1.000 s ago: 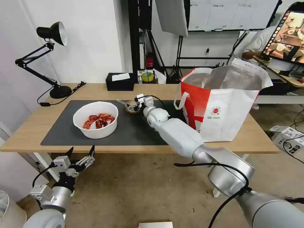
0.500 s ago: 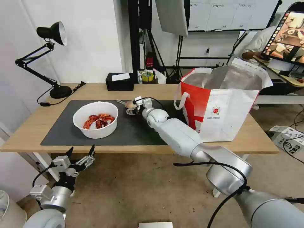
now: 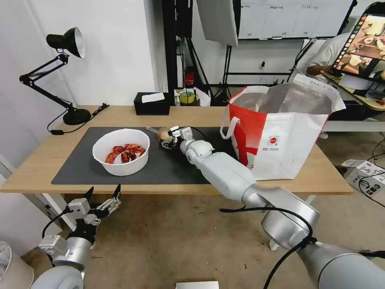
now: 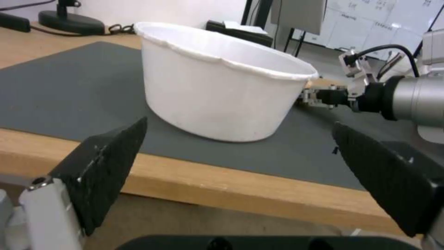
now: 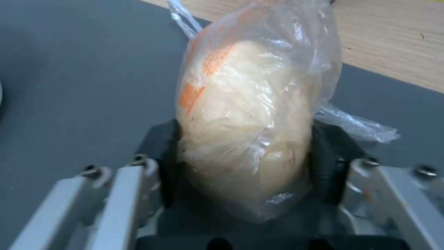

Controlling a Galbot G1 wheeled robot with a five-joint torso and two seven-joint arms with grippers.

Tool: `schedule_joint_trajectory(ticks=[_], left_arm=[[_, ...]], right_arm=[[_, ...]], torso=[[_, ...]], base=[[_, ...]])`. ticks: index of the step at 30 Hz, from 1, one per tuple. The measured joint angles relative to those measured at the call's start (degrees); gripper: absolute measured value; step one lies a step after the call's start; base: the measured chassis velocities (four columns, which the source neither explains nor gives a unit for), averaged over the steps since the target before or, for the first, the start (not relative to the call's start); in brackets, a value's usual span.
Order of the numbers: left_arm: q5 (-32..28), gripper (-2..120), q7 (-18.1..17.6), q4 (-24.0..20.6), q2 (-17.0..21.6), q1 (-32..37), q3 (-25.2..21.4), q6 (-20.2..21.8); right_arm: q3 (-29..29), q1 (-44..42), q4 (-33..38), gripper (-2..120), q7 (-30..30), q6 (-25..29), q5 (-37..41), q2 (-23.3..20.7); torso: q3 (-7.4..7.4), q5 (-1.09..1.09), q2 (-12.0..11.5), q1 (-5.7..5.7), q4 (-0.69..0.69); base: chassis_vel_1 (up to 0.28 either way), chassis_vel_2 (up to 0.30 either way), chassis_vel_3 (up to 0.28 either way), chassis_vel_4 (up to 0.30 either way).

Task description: Pick up the trash from the table and place it into the takeout bag.

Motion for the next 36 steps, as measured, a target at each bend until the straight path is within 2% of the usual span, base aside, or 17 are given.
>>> schedule_joint_trajectory(ticks=[4,8,10,12,14,15,17,18,21,22,24,28,34,36], left_arm=[[0.0,100,0.1,-0.1,0.1,0.4,-0.1,-0.2],[0.0,100,0.1,-0.1,0.2,0.4,-0.1,-0.3],[0.0,100,0.1,-0.3,0.3,0.2,0.1,-0.3],[0.0,100,0.1,-0.3,0.3,0.1,0.2,-0.3],[0.1,100,0.0,-0.5,0.3,-0.1,0.5,-0.3],[0.1,100,0.0,-0.5,0.3,-0.1,0.5,-0.3],[0.3,100,-0.1,-0.7,0.2,-0.1,0.7,-0.3],[0.3,100,-0.1,-0.7,0.2,-0.1,0.7,-0.3],[0.6,100,-0.4,-0.8,0.0,-0.1,1.1,-0.2],[0.6,100,-0.4,-0.8,0.0,-0.1,1.1,-0.2],[1.0,100,-0.8,-1.1,-0.1,-0.1,1.5,-0.1],[1.2,100,-1.4,-1.3,-0.3,0.0,1.8,-0.1],[1.4,100,-1.7,-1.2,-0.1,0.1,2.3,0.1],[1.4,100,-1.7,-1.2,-0.1,0.1,2.3,0.1]], right_arm=[[0.0,-0.2,0.8,34,0.9,0.1,0.0,0.0],[0.0,-0.2,2.0,25,1.8,0.3,0.0,-0.3],[-0.4,-0.7,5.1,14,3.2,0.9,0.0,-1.9],[-0.7,-1.1,7.2,12,3.8,1.2,0.0,-2.9],[-1.7,-2.4,14.7,8,5.8,1.9,-0.9,-7.2],[-1.7,-2.4,14.7,8,5.8,1.9,-0.9,-7.2],[-2.1,-4.7,23.2,8,8.2,3.8,-2.4,-12.3],[-2.1,-4.7,23.2,8,8.2,3.8,-2.4,-12.3],[-1.8,-8.9,33.6,7,11.6,6.4,-2.4,-18.1],[-1.8,-8.9,33.6,7,11.6,6.4,-2.4,-18.1],[-1.0,-12.0,39.8,7,14.0,9.2,-3.1,-21.0],[0.6,-15.6,45.3,7,15.9,12.7,-5.9,-23.3],[9.1,-24.7,52.0,7,15.4,20.9,-13.8,-25.6],[10.4,-26.1,53.1,7,15.2,21.8,-14.8,-25.9]], torso=[[0.00,0.00,0.0,0.00,0.01],[0.00,0.00,0.0,0.00,0.01],[0.00,0.00,0.0,0.00,0.01],[0.00,0.00,0.0,0.00,0.02],[0.00,0.01,0.0,0.00,0.01],[0.00,0.01,0.0,0.00,0.01],[0.00,0.01,0.0,0.00,0.00],[0.00,0.01,0.0,0.00,0.00],[0.00,0.02,0.0,0.00,-0.01],[0.00,0.02,0.0,0.00,-0.01],[0.00,0.01,0.0,0.00,0.00],[0.00,0.01,0.0,0.00,0.01],[0.00,0.02,0.0,0.00,-0.01],[0.00,0.02,0.0,0.00,0.00]], base=[[0.000,0.000,0.000,0.000],[0.000,0.000,0.000,0.000],[0.000,0.000,0.000,0.000],[0.000,0.000,0.000,0.000],[0.000,0.000,0.000,0.000],[0.000,0.000,0.000,0.000],[0.000,0.000,0.000,0.000],[0.000,0.000,0.000,0.000],[0.000,0.000,0.000,0.000],[0.000,0.000,0.000,0.000],[0.000,0.000,0.000,0.000],[0.000,0.000,0.000,0.000],[0.000,0.000,0.000,0.000],[0.000,0.000,0.000,0.000]])
